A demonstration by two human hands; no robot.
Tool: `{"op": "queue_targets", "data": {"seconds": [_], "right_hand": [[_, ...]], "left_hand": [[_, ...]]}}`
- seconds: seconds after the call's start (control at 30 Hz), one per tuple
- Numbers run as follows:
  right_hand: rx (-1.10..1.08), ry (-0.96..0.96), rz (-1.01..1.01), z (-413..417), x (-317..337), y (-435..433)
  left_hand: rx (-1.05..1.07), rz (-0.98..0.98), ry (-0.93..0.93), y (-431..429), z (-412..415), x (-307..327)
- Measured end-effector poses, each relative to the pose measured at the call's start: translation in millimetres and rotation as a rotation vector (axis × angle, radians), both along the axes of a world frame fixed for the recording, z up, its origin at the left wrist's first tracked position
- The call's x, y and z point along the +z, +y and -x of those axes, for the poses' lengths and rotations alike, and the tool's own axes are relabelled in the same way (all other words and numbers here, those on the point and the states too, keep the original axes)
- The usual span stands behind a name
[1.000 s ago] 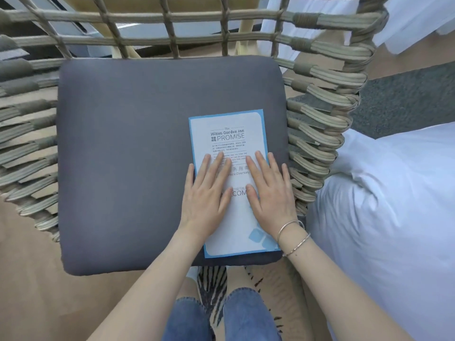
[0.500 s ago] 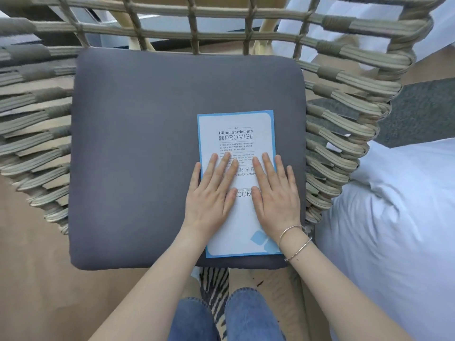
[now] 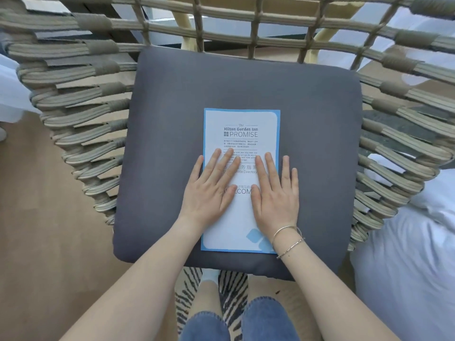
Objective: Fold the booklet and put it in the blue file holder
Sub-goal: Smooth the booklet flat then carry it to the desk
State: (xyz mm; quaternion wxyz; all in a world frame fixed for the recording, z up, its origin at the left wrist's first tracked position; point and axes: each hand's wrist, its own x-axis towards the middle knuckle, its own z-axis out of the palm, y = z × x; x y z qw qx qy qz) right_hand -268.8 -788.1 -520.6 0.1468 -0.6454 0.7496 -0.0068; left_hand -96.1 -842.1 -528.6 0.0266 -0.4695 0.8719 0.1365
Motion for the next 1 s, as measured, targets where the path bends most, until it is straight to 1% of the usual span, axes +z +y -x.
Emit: {"op": "queue_targets", "data": {"seconds": [0.1,0.2,0.27,0.4,0.47,0.57,0.67,0.73,0.9,1.0], "right_hand": [[0.006,0.006,-0.050,0.1,9.9,-3.1],[-0.017,-0.076,-0.097,2.7,32.5,-7.4],[-0.032,-0.103,-0.064,5.2,49.7,-15.5],[0.044,-0.091,0.051,3.9,66.8,-54.5],[0.061,-0.092,0.069,-1.1,60.2,-80.5],[0.089,-0.086,0.020,-8.2,34.5,-107.5],[0.139,-0.050,-0.019,-6.3,4.4,-112.5],[0.150,-0.033,-0.005,-3.4,-8.0,-111.1],[0.141,-0.059,0.017,1.7,-8.3,-109.5],[0.091,-0.023,0.006,23.2,-3.3,-102.8]], "left_hand": [[-0.005,-0.010,-0.003,-2.4,1.2,7.3],[-0.005,-0.032,0.037,-6.7,2.9,26.5],[0.012,-0.018,0.090,-15.6,2.5,38.7],[0.065,0.049,0.122,-57.2,6.6,51.8],[0.046,0.044,0.092,-77.4,15.2,50.2],[-0.017,-0.009,0.041,-91.3,25.6,34.6],[-0.009,-0.038,0.018,-93.4,25.9,12.8],[-0.007,-0.018,0.018,-92.7,24.6,2.7],[-0.010,-0.012,0.062,-93.5,21.5,4.7],[-0.007,-0.008,0.034,-94.3,3.1,8.9]]}}
